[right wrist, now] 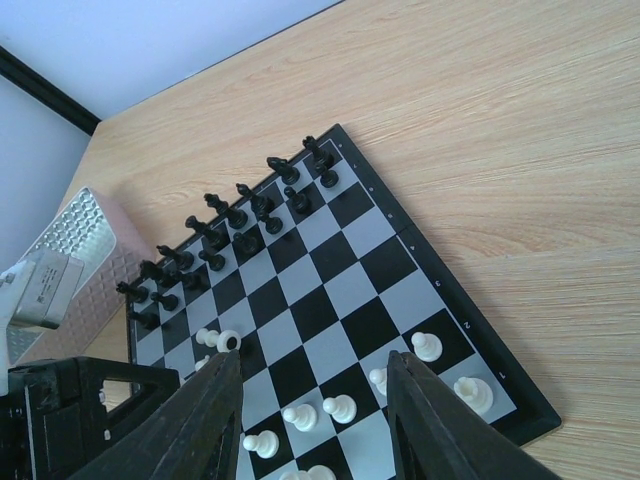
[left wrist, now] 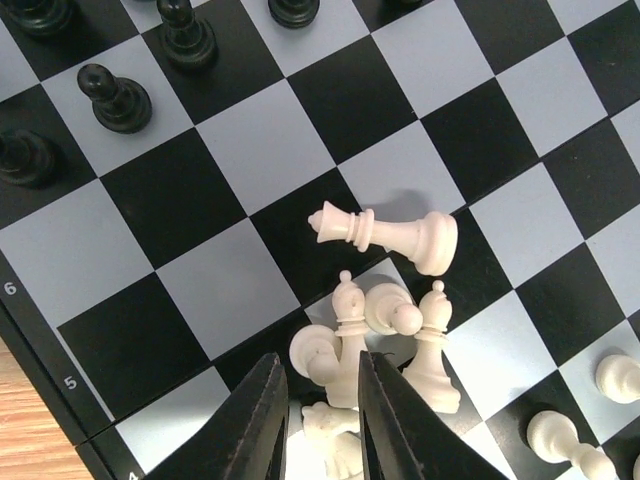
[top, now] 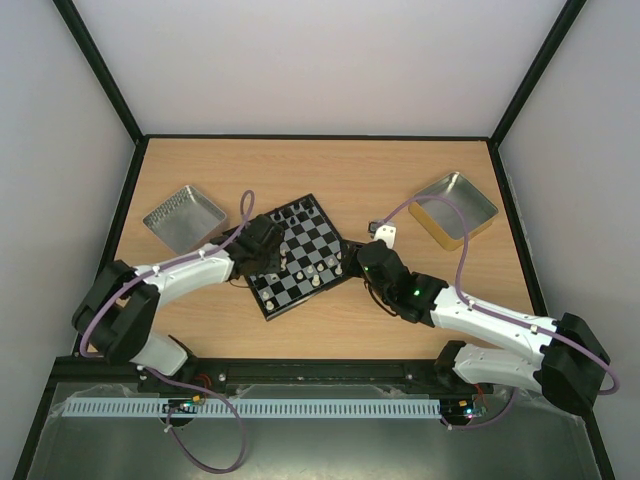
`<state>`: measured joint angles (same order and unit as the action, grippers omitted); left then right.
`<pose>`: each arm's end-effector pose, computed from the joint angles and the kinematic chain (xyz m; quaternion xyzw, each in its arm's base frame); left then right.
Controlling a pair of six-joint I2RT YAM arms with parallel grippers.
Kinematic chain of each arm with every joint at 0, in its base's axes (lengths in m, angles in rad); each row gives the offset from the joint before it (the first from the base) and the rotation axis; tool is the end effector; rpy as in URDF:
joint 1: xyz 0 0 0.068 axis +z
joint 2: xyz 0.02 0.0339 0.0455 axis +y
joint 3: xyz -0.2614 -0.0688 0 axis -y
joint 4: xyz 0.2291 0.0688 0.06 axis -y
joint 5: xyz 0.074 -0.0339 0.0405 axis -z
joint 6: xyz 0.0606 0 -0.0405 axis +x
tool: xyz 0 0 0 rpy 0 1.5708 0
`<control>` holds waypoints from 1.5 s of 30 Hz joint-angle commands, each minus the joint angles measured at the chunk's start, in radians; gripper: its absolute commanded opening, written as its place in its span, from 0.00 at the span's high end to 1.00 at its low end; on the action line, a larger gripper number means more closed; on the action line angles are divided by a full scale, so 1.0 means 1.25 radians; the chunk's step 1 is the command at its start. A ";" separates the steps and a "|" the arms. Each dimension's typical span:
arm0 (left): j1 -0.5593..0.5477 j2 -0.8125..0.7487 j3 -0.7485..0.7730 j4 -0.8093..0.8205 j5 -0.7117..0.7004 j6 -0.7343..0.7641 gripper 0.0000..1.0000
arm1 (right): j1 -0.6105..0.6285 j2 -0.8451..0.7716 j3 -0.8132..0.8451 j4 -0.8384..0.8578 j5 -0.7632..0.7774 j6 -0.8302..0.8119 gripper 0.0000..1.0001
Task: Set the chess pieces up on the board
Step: Pick up the chess piece from the chessboard.
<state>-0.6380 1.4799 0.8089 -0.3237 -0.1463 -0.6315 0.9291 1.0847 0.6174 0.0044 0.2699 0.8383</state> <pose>0.2350 -0.1632 0.1660 -0.0177 0.9563 -0.1116 0.2697 0.1613 0.1889 0.2359 0.0325 0.8451 0.3304 0.4191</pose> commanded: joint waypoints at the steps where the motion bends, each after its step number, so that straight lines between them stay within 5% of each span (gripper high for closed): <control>1: 0.008 0.021 0.024 0.012 -0.010 0.012 0.77 | -0.003 -0.012 -0.006 -0.004 0.027 0.003 0.61; 18: 0.027 0.069 0.032 0.017 0.010 0.042 0.87 | -0.003 -0.021 -0.007 -0.007 0.028 0.002 0.61; 38: 0.022 -0.103 0.017 -0.033 0.044 0.048 0.88 | -0.003 -0.018 -0.009 -0.004 0.028 0.006 0.61; 45: -0.062 -0.143 0.008 -0.089 0.074 0.050 0.87 | -0.003 -0.008 -0.009 0.003 0.026 0.008 0.61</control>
<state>-0.6552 1.3235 0.8307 -0.3637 -0.0868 -0.5823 0.9291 1.0767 0.6170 0.0044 0.2722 0.8387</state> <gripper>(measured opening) 0.124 0.389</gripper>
